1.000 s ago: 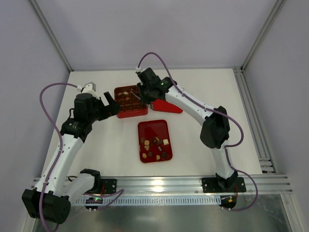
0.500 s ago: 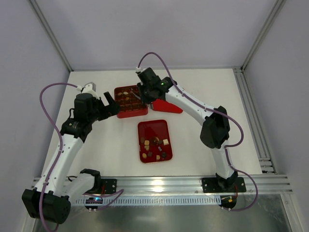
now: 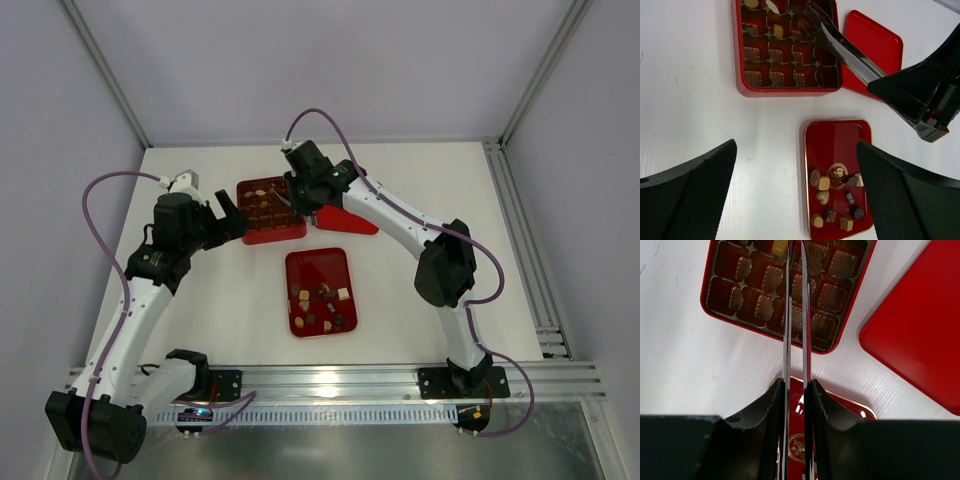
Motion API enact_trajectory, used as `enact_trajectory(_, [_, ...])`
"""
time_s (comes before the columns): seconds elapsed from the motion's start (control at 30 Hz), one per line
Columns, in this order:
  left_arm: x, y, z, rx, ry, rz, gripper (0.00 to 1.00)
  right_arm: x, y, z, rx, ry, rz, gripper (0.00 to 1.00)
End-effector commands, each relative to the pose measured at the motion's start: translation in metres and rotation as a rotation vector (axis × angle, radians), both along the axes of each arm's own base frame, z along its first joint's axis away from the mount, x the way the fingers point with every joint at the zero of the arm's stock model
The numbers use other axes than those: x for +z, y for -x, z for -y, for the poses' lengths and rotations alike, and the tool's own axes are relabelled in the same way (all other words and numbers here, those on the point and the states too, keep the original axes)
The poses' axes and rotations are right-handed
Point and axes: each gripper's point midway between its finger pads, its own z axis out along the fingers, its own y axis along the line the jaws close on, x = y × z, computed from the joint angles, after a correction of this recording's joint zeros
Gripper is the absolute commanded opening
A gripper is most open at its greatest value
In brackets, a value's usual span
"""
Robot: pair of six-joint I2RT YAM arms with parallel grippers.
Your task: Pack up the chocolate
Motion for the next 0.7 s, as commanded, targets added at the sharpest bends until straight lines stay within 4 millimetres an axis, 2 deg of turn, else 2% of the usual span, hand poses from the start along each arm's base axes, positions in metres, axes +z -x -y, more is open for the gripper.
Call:
enact_trajectory(0.0, [0.0093,-0.0072,0.0013,-0.003,0.015,0.048,1.00,0.0099,-0.0079,-0.0080,-0.006,-0.050,0.034,0.27])
enact_trajectory(0.67, [0.0096,-0.0065,0.0019,-0.006,0.016,0.049,1.00,0.0173,-0.0068,-0.0086,-0.002,-0.063,0.040,0.34])
